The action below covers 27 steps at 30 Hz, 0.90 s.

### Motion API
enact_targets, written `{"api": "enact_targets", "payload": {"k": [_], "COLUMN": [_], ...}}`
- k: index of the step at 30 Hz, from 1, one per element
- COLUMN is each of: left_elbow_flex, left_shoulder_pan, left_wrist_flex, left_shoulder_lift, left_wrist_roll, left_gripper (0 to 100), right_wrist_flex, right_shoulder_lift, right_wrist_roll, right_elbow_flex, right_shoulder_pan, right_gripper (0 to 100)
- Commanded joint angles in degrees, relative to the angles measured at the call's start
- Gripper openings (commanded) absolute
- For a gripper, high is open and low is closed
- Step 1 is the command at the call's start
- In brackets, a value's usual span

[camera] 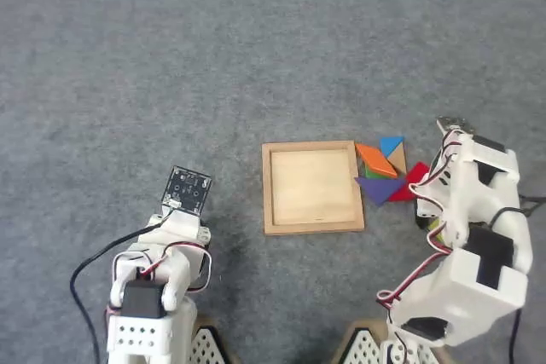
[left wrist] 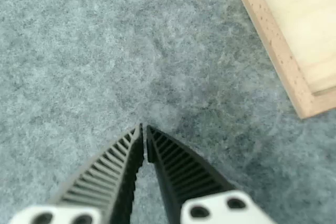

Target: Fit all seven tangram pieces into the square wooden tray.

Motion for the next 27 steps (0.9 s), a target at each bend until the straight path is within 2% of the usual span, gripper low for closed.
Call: {"api": "enact_targets", "payload": {"k": [1, 11, 21, 27], "left_elbow_flex": [-0.7, -0.7, -0.7, -0.7], "left_shoulder_pan": [-0.3, -0.3, -0.3, -0.3], "left_wrist_flex": [0.3, 0.3, 0.3, 0.3], "left_shoulder_lift": [-1.4, -1.4, -1.4, -1.4], "left_wrist_roll": [0.4, 0.4, 0.4, 0.4], "left_gripper": [1, 1, 1, 1], "right_wrist_flex": [-1.2, -1.0, 7.8, 8.6], "right_shoulder_lift": [1.5, -0.7, -15.3, -15.9], "right_wrist_roll": [-0.6, -1.1, -0.9, -0.6], "right_elbow_flex": [-0.7, -0.4, -0.4, 0.8], "right_shoulder_pan": [0.7, 0.3, 0.2, 0.2], "right_gripper": [25.1, 23.8, 23.8, 23.9]}}
